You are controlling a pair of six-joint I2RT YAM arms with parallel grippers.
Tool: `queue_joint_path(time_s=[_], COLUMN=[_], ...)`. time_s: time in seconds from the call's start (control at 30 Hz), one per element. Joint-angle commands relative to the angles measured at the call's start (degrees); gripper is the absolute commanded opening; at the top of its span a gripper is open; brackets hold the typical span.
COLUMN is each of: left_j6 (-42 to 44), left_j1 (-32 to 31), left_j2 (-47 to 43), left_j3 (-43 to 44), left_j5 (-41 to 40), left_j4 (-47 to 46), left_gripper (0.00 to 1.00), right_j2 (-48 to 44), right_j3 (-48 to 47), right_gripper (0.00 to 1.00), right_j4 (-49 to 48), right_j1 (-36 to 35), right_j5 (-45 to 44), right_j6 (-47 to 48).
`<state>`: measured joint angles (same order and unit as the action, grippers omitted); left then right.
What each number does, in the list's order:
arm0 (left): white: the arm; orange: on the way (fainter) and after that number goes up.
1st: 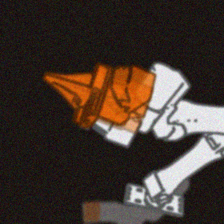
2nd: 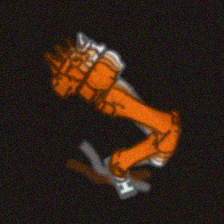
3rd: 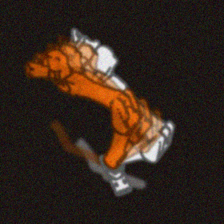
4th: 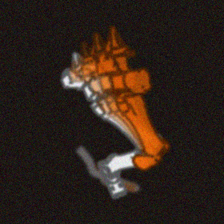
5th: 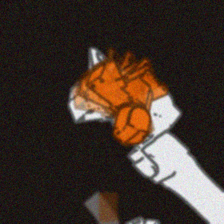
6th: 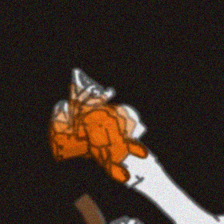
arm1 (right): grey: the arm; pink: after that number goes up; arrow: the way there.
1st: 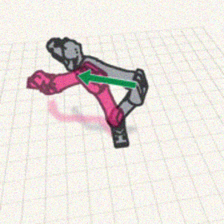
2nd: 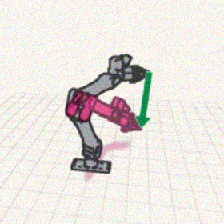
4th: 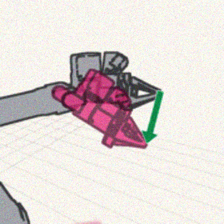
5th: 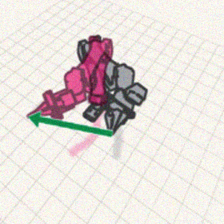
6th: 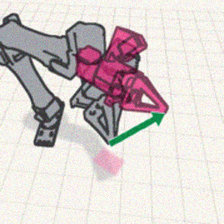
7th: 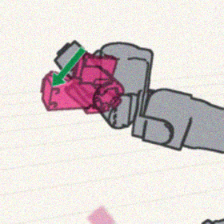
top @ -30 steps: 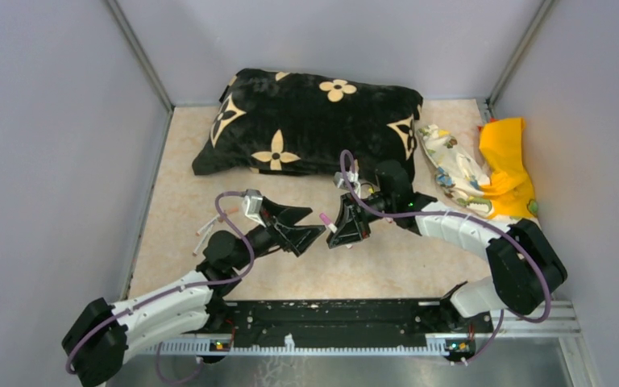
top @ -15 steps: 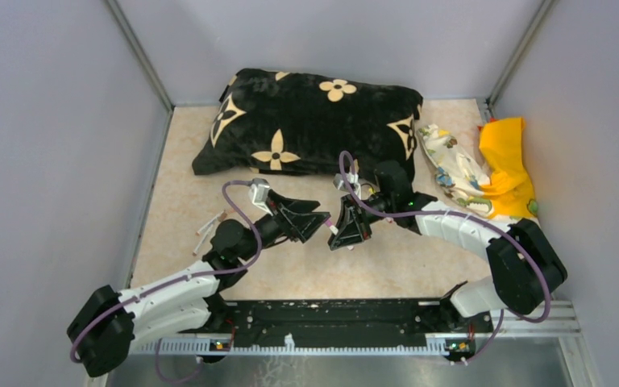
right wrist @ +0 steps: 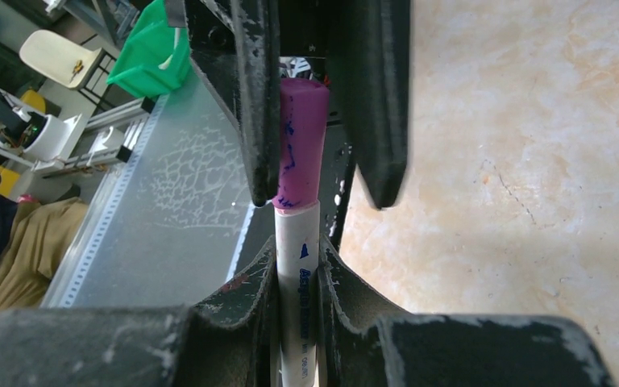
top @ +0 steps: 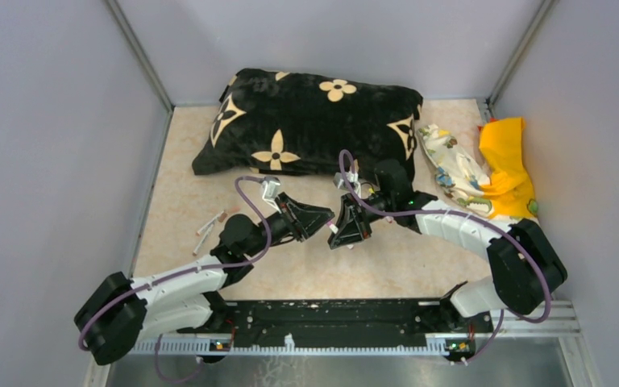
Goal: Insert the pens into the pen caps
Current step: Press the pen cap onto the pen.
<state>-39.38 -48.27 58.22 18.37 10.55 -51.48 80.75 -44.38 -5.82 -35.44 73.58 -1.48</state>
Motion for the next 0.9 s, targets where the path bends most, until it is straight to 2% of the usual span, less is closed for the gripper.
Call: queue_joint_path(time_s=[0.0, 0.13, 0.23, 0.5, 0.63, 0.73, 0.87], left_j6=[-0.7, -0.8, -1.0, -2.1, -1.4, -3.6, -12.7], left_j1=[-0.1, -0.1, -0.1, -0.6, -3.1, -5.0, -6.4], left_j2=[0.9, 1.5, 2.0, 7.4, 10.8, 14.2, 20.8], left_j3=[1.8, 1.6, 1.3, 2.4, 3.0, 2.7, 0.8], left_j5=[2.6, 4.0, 5.6, 13.1, 13.8, 16.3, 22.7], left_j4=[-2.3, -1.8, -0.6, 3.1, 4.1, 0.3, -12.3], left_gripper=[0.25, 0.08, 0.0, 0.0, 0.0, 0.0, 0.0], right_j2=[-0.2, -0.2, -0.4, -2.6, -4.2, -5.0, -6.6], right_j3=[-2.8, -3.0, -3.3, -4.0, -3.5, -3.0, -2.9], right_gripper=[0.0, 0.0, 0.0, 0.0, 0.0, 0.0, 0.0], right_j4=[-0.8, -0.5, 0.1, 1.5, -0.2, -1.5, -2.0], right_j1=[0.4, 0.6, 0.9, 2.5, 4.0, 4.9, 5.8], right_j5=[0.4, 0.1, -0.9, -6.5, -8.7, -8.0, -5.3], right_j6=[1.2, 1.2, 1.2, 1.2, 0.2, -0.2, 0.8])
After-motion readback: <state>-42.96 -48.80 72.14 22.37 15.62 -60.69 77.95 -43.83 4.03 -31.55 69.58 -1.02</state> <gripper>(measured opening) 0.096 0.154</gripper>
